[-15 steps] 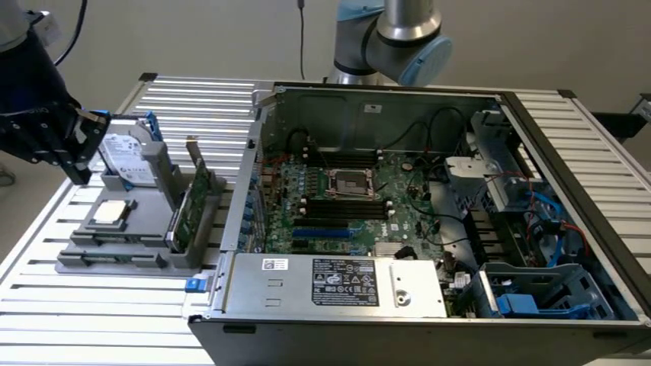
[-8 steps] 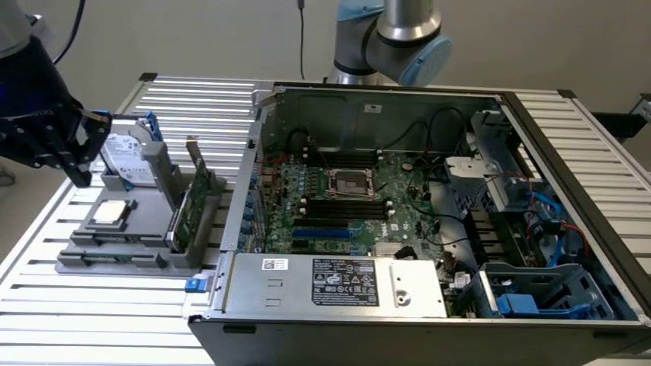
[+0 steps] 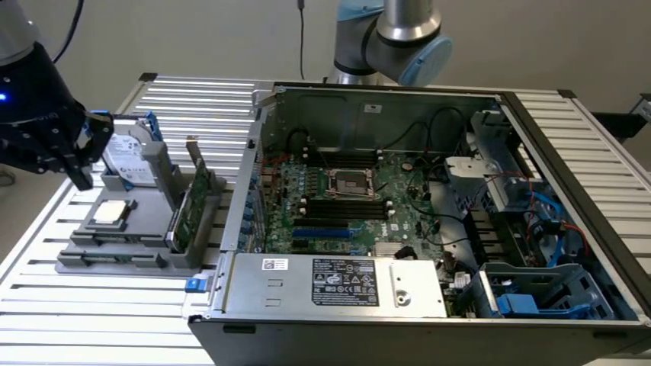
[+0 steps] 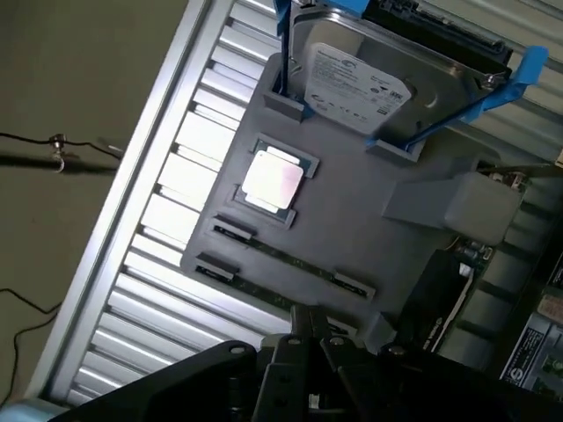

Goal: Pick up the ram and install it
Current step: 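Pick up the ram and move it above insertion slot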

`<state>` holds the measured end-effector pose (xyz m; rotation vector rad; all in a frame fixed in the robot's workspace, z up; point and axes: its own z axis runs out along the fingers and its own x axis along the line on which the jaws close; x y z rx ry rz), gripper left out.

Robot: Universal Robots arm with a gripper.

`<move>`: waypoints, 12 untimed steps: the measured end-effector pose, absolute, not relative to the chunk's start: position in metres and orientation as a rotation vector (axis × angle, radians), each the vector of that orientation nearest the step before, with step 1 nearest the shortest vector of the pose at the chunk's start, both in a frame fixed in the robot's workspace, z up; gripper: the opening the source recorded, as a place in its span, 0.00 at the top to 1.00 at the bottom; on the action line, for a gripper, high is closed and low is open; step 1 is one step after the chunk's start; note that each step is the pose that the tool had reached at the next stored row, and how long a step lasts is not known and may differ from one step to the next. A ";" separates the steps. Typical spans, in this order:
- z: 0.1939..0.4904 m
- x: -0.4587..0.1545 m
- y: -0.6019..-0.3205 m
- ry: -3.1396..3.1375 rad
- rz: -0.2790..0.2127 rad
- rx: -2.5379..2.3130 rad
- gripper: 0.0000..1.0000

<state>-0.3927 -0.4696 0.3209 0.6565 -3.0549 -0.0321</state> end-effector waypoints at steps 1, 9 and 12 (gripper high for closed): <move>0.320 -0.393 -0.470 -3.048 -0.032 0.685 0.89; 0.314 -0.393 -0.470 -2.990 -0.029 0.905 0.89; 0.312 -0.393 -0.470 -2.965 -0.028 0.986 0.89</move>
